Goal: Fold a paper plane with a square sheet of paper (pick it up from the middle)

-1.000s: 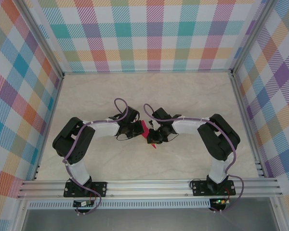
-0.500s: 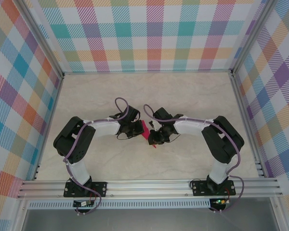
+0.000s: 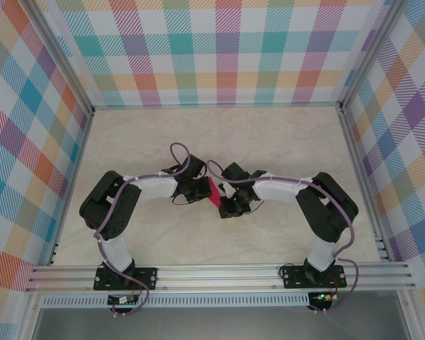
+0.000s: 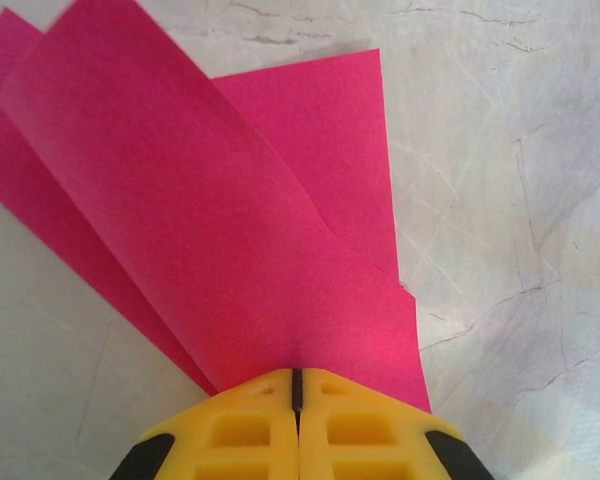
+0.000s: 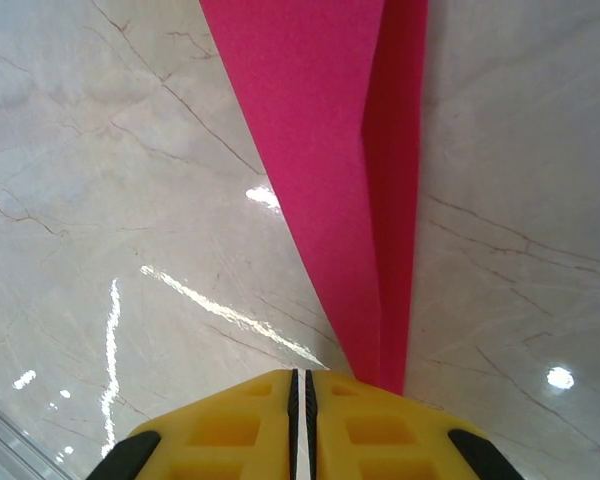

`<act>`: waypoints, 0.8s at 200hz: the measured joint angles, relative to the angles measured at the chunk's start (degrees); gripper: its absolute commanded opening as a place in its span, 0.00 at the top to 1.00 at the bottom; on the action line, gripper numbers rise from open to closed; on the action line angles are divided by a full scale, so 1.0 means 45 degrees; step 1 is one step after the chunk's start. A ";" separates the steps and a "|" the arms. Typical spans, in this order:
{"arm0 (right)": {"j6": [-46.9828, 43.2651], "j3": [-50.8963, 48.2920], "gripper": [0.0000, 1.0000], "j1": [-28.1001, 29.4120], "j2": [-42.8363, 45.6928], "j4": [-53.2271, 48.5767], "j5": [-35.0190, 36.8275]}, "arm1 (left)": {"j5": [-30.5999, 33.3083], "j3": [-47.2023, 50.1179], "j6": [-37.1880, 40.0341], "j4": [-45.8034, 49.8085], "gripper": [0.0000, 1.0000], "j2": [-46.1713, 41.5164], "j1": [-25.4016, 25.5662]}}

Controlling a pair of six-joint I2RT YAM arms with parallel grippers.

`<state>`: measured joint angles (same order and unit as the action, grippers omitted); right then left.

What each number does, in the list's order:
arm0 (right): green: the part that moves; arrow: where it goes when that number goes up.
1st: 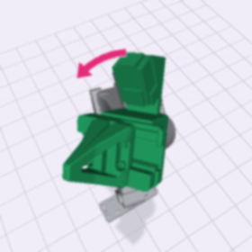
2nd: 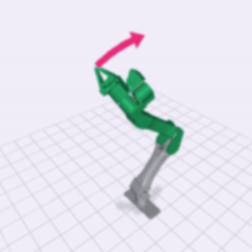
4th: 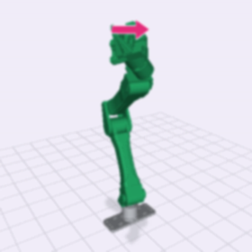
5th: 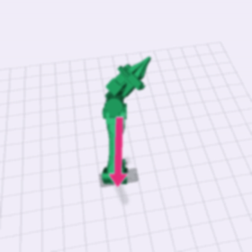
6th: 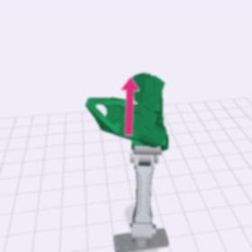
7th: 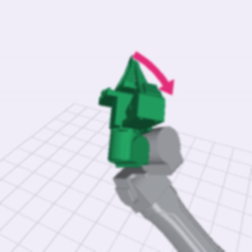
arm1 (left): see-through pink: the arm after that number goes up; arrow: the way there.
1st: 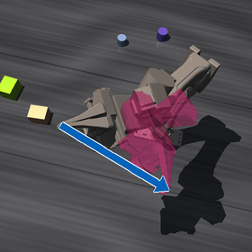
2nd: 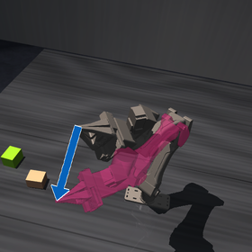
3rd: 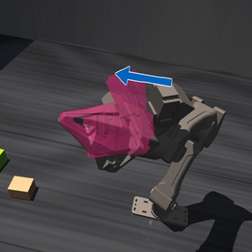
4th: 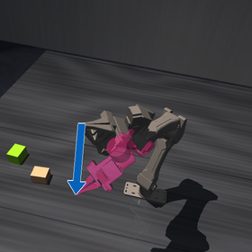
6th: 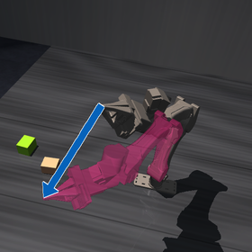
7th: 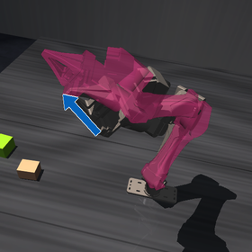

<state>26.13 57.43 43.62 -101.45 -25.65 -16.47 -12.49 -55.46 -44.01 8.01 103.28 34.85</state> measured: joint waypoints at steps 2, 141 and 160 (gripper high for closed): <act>0.0000 0.0000 0.87 -0.0005 0.0000 0.0000 -0.0005 | 0.0000 0.0000 0.0000 0.0000 0.95 0.0000 0.0000; 0.0189 -0.0534 0.86 -0.0593 0.0097 0.0617 -0.1496 | 0.0019 -0.0141 0.0044 0.0194 0.95 0.0063 0.0000; 0.0185 -0.0165 0.86 -0.0602 0.0117 0.0539 -0.1695 | 0.0015 -0.0141 0.0044 0.0194 0.95 0.0063 0.0000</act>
<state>26.96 56.69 40.91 -100.92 -23.22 -24.10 -12.43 -56.10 -43.81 8.88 103.57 34.85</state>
